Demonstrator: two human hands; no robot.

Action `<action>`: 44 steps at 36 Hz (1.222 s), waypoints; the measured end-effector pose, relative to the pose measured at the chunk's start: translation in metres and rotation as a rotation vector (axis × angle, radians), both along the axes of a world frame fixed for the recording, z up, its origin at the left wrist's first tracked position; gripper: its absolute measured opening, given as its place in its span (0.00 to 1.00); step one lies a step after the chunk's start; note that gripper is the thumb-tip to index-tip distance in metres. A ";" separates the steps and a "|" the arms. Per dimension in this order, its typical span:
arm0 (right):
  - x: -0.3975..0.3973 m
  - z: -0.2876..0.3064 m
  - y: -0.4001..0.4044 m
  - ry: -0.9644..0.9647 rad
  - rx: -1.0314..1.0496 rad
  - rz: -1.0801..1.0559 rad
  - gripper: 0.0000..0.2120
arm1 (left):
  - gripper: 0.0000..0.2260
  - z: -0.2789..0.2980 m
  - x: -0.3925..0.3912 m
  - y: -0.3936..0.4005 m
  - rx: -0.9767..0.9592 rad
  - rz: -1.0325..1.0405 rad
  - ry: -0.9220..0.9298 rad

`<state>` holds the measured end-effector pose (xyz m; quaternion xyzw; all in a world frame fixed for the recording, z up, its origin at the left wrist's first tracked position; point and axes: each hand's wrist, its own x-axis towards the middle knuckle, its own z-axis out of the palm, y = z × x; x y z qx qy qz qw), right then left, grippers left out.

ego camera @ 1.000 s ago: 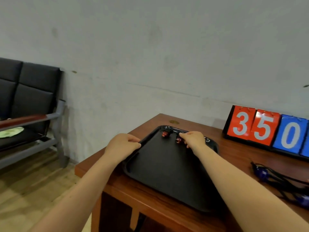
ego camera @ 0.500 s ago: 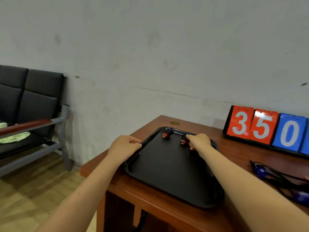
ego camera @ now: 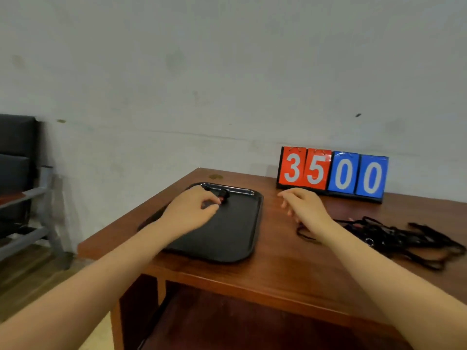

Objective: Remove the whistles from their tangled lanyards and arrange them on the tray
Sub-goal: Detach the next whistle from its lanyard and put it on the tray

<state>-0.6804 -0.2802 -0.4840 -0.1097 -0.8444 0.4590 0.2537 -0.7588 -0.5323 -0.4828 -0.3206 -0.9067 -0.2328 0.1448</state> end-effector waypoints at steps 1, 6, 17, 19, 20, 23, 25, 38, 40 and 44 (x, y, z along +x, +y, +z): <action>0.013 -0.001 0.007 0.007 -0.029 -0.009 0.09 | 0.09 0.005 0.014 0.018 0.035 -0.052 -0.017; 0.068 -0.010 0.048 0.033 -0.105 -0.099 0.10 | 0.11 0.012 0.064 0.101 0.045 -0.283 -0.091; 0.140 -0.041 0.132 -0.153 0.439 -0.173 0.08 | 0.11 -0.021 0.088 0.235 -0.017 -0.330 -0.170; 0.141 -0.044 0.145 -0.155 0.436 -0.179 0.08 | 0.14 -0.028 0.087 0.251 -0.043 -0.327 -0.156; 0.140 -0.045 0.148 -0.154 0.423 -0.184 0.08 | 0.15 -0.030 0.086 0.254 -0.071 -0.323 -0.145; 0.136 -0.049 0.164 -0.123 0.349 -0.217 0.08 | 0.16 -0.037 0.081 0.269 -0.157 -0.317 -0.110; 0.129 -0.051 0.171 -0.062 0.275 -0.239 0.08 | 0.15 -0.039 0.073 0.275 -0.149 -0.321 -0.134; 0.045 -0.016 0.181 0.229 -0.166 -0.279 0.09 | 0.10 -0.017 0.025 0.296 0.655 -0.283 -0.603; 0.037 -0.019 0.178 0.218 -0.184 -0.247 0.09 | 0.10 -0.019 0.021 0.296 0.750 -0.281 -0.656; 0.027 -0.038 0.171 0.112 0.059 -0.104 0.11 | 0.07 -0.019 0.014 0.291 0.971 -0.313 -0.822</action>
